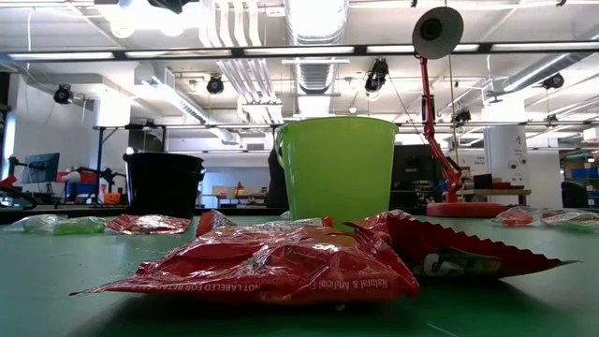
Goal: Sort candy
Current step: Put the orange chocolate into the green bucket
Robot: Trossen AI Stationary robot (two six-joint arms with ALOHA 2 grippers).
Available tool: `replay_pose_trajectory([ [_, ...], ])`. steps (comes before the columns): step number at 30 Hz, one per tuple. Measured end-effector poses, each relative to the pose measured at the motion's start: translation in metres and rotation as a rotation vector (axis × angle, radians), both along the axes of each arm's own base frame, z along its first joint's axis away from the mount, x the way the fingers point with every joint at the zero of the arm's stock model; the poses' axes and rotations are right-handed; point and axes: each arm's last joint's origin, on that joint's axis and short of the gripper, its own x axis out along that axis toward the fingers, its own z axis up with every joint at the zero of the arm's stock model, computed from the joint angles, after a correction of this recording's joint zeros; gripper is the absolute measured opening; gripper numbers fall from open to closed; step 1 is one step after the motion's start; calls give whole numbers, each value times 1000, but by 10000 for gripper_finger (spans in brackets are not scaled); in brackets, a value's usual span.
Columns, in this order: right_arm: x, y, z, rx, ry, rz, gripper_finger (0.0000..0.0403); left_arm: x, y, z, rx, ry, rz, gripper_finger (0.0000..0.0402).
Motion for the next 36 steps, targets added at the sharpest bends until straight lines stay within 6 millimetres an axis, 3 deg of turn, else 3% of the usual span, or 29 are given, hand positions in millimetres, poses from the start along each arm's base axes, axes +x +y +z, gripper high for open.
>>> replay_pose_trajectory([
  [11,-5,-3,-24,83,-21,-70,128,0,0,0,0,5,0,75],
  [18,-7,-3,-23,93,8,-68,32,0,0,0,5,5,-7,75],
  [26,-6,-2,-12,120,-24,-64,13,-1,0,-1,6,11,-8,75],
  [36,0,2,20,128,-109,-86,12,-3,0,-2,13,33,-15,75],
])
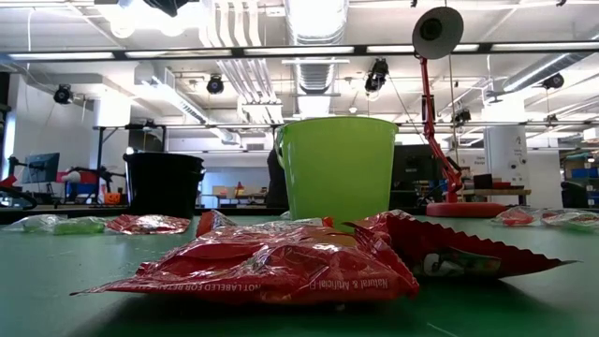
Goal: Sort candy
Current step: Put the orange chocolate into the green bucket
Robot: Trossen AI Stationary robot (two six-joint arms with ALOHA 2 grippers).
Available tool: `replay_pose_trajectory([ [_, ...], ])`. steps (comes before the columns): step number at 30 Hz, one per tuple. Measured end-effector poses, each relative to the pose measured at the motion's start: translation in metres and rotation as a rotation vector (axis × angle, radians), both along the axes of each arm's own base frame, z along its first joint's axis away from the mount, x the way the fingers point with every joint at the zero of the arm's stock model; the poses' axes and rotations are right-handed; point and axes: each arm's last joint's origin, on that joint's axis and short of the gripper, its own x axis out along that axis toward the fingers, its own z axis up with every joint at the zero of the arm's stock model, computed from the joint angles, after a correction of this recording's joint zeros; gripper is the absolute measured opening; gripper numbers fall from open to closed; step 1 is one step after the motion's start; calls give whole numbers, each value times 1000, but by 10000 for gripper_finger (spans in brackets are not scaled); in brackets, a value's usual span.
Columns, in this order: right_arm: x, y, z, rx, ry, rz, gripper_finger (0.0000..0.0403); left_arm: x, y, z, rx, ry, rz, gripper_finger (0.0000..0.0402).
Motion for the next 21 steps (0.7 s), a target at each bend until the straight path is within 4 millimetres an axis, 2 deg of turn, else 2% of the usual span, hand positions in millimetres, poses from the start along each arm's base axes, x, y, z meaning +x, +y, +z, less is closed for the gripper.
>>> replay_pose_trajectory([
  [9,9,-2,28,-136,-103,-61,12,-1,0,-1,-2,16,0,75],
  [14,21,-13,43,-254,-177,-127,12,-1,0,-1,9,16,-15,75],
  [21,40,-37,64,-384,-217,-106,12,0,1,0,61,1,-4,75],
])
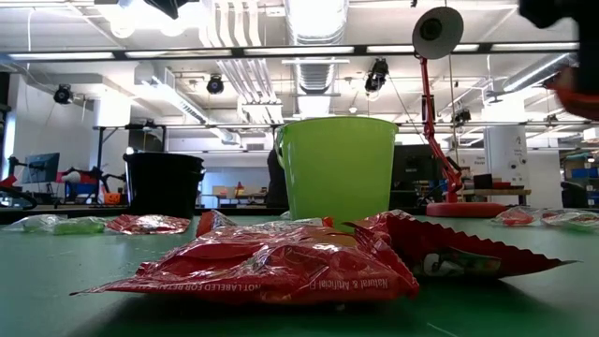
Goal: Sort candy
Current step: Put the orange chocolate into the green bucket
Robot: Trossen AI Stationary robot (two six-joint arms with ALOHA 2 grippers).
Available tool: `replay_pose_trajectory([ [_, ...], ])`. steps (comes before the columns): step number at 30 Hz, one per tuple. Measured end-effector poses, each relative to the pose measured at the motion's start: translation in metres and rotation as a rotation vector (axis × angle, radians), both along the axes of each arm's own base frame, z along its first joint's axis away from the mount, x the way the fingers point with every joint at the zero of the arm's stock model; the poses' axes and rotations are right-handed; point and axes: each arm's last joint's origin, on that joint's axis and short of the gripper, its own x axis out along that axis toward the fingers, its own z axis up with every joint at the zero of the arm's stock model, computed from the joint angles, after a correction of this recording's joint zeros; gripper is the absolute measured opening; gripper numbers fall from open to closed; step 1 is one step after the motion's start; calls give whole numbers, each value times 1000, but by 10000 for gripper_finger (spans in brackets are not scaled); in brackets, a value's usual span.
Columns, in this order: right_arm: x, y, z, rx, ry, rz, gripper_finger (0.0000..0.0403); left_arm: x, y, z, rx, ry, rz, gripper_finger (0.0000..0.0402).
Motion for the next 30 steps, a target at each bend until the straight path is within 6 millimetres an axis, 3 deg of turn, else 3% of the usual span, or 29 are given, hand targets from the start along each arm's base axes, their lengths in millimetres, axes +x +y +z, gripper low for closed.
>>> replay_pose_trajectory([
  [19,53,-127,92,-268,-134,166,12,7,14,-3,187,30,239,75],
  [26,61,-165,107,-257,-211,261,12,5,20,-1,240,22,327,75],
  [30,67,-177,109,-245,-282,293,12,4,23,-1,234,20,369,75],
])
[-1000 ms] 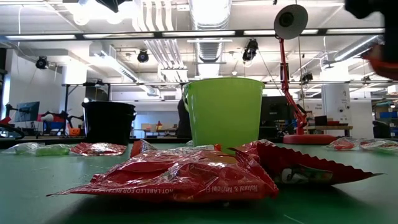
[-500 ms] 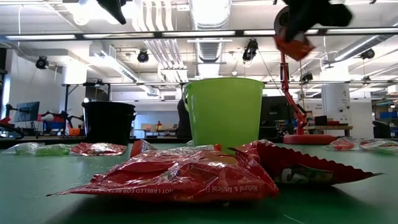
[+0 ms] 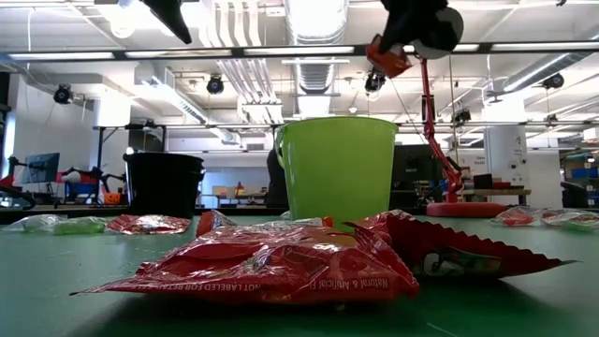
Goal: Sort candy
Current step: Put the orange chocolate into the green bucket
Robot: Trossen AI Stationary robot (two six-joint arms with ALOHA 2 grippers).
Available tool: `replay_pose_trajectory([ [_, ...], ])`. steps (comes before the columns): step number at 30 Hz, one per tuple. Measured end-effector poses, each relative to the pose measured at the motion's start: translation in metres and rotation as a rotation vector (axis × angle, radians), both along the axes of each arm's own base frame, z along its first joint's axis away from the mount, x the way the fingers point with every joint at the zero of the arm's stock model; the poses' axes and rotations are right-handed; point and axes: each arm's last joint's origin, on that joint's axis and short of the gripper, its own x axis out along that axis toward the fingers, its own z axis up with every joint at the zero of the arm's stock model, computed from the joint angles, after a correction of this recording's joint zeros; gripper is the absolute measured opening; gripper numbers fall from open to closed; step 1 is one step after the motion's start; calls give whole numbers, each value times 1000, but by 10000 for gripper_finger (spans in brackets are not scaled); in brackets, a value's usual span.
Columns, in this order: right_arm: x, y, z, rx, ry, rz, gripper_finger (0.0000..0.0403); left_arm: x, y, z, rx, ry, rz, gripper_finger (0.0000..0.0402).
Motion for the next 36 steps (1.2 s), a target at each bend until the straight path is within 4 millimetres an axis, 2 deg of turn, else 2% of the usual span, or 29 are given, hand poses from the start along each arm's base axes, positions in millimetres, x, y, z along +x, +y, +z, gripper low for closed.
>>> replay_pose_trajectory([
  [9,6,-2,-1,6,-62,4,12,-7,-1,-4,-22,75,17,75],
  [12,17,1,-5,14,-104,20,12,-9,-1,-5,-24,90,16,75],
  [17,42,10,-24,55,-78,102,12,-15,-3,-6,-34,139,16,75],
  [25,61,15,-49,47,10,141,13,-18,-5,-6,-81,137,-32,75],
  [31,73,18,-55,86,-26,219,13,-17,-6,-6,-104,142,-77,75],
  [36,74,18,-56,107,-32,236,19,-18,-6,-6,-107,143,-82,75],
])
